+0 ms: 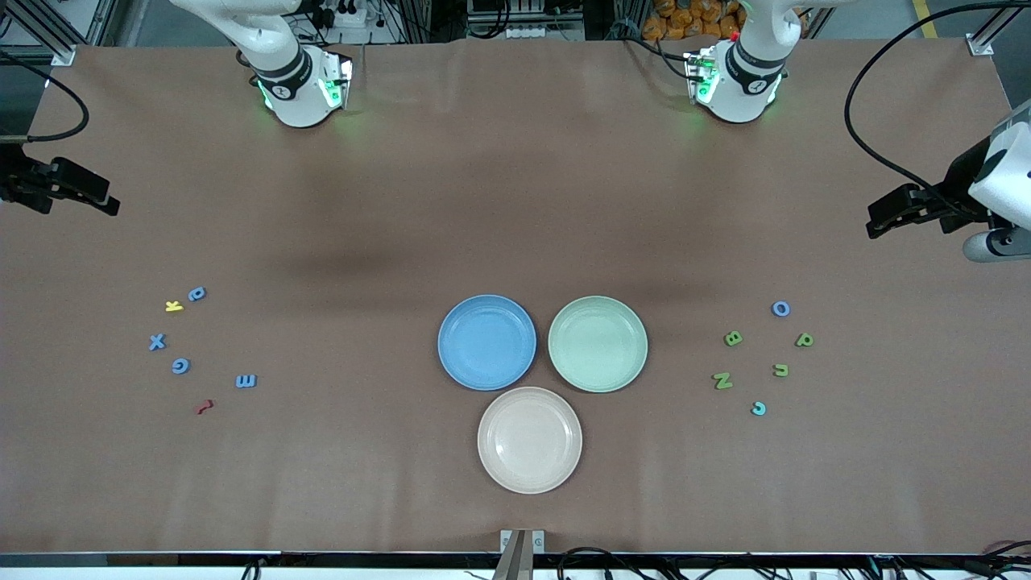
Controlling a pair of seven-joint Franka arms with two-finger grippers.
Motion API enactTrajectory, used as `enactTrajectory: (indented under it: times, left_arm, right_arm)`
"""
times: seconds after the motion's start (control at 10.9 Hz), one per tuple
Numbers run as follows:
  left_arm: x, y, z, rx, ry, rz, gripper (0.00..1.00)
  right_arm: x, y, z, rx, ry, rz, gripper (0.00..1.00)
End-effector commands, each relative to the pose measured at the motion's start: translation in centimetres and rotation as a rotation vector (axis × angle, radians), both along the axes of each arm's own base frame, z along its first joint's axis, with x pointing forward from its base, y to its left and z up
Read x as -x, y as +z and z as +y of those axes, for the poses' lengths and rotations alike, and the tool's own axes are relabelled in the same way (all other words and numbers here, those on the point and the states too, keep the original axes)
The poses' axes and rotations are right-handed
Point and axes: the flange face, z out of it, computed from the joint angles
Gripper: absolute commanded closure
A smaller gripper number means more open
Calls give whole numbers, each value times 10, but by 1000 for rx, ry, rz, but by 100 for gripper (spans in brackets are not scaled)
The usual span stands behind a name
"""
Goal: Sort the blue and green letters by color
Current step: 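Raise both grippers from rest and move them toward the letter piles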
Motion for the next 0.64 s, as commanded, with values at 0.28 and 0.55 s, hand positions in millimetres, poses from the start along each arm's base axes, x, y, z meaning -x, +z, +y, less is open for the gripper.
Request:
enactTrajectory:
  times: [0.28, 0.55]
  left_arm:
    - [-2, -3, -2, 15, -20, 1, 0]
    - [-2, -4, -1, 14, -17, 0, 0]
  right_arm:
    - [1, 3, -2, 15, 6, -8, 0]
    - [-2, 0, -5, 13, -8, -2, 0]
